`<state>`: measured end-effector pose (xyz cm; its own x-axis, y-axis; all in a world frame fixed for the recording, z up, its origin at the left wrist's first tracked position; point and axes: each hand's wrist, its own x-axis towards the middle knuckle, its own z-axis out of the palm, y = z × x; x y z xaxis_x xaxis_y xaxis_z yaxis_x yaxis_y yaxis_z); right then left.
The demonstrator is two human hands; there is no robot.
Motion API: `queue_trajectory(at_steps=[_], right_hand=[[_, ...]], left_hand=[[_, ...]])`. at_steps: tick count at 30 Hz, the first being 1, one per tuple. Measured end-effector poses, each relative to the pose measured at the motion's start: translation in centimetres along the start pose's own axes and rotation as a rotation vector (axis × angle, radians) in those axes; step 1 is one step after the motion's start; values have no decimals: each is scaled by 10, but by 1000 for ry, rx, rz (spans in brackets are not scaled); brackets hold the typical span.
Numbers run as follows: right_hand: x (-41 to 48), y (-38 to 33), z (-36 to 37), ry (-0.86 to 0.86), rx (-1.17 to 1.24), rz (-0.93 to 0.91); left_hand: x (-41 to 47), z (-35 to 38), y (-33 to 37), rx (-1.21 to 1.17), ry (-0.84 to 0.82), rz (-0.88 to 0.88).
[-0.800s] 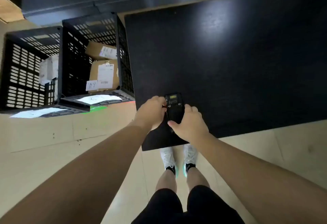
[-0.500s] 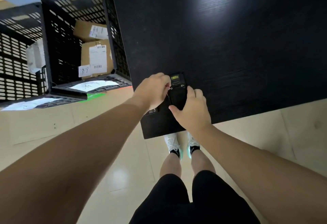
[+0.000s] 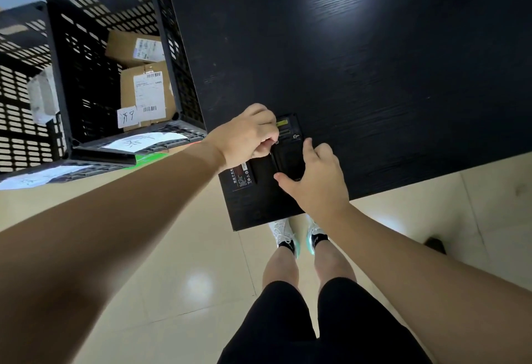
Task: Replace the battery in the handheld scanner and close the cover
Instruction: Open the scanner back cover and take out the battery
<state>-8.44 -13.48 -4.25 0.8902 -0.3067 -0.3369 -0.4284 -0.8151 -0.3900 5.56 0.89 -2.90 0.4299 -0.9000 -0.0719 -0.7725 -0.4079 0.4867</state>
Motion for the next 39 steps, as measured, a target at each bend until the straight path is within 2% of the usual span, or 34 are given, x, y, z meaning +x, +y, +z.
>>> queue_trajectory(at_steps=[6, 19, 34, 39], right_hand=[[-1, 1, 2, 13, 19, 5], [-1, 1, 2, 32, -12, -12], [-3, -1, -1, 33, -53, -31], [-3, 0, 1, 42, -46, -27]], left_hand=[[-1, 8, -9, -70, 26, -8], [0, 8, -8, -44, 72, 49], [9, 1, -18, 102, 15, 232], [14, 0, -26, 84, -5, 267]])
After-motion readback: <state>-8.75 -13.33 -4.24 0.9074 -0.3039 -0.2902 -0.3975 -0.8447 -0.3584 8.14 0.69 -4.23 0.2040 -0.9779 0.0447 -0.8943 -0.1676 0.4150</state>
